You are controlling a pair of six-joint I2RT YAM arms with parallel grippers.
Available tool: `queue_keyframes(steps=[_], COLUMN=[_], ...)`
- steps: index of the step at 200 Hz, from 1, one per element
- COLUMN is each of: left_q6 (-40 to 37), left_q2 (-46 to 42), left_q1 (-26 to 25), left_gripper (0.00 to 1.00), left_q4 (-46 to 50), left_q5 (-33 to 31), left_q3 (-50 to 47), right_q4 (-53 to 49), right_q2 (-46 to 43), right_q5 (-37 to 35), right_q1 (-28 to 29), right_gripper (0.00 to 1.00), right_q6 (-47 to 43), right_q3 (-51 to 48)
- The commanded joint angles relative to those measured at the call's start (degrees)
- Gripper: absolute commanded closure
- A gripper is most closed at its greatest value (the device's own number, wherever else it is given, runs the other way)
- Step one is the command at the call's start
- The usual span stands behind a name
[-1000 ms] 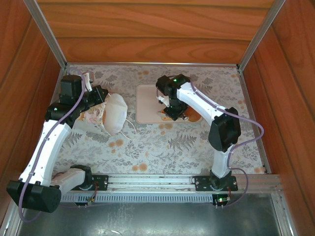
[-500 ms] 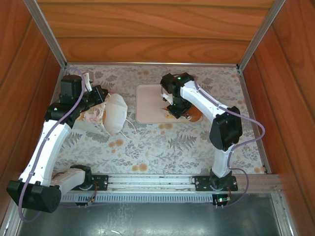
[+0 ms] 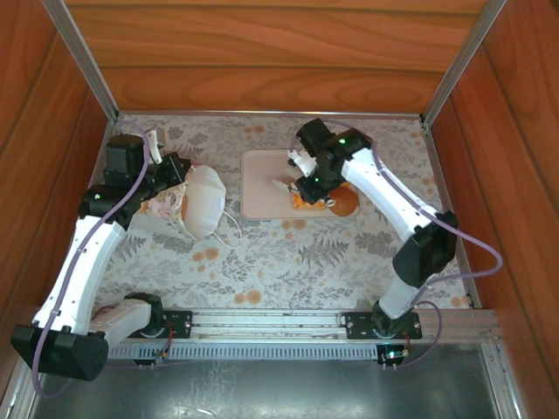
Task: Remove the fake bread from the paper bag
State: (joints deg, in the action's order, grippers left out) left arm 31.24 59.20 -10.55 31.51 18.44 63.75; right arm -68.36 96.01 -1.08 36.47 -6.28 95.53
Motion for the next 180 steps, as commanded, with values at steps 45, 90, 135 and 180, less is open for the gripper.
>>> queue_keyframes(steps=[45,90,135,180], left_q6=[-3.0,-2.0,-1.1,-1.4], left_q2=[-4.1,-5.0,-4.6,-3.3], left_q1=[-0.2,-0.2,-0.3,-0.3], left_gripper=[1.0,1.0,1.0,1.0], left_q4=[5.9,7.4,7.6,7.6], left_q5=[-4.9,-7.1,-6.5,-5.4], left_q3=[0.8,0.9,1.9,3.0], right_q4=[20.0,25.4,35.7,34.0], right_q2=[-10.3,-12.6,-8.4,7.2], right_q5=[18.8,23.0,19.4,8.9], right_q1=[7.3,14.6,21.5,23.3], right_gripper=[0.54,0.54,0.54,0.55], right_q6=[-0.6,-1.5,3.4,10.9], right_q3=[-15.5,-20.7,-20.4,-6.2])
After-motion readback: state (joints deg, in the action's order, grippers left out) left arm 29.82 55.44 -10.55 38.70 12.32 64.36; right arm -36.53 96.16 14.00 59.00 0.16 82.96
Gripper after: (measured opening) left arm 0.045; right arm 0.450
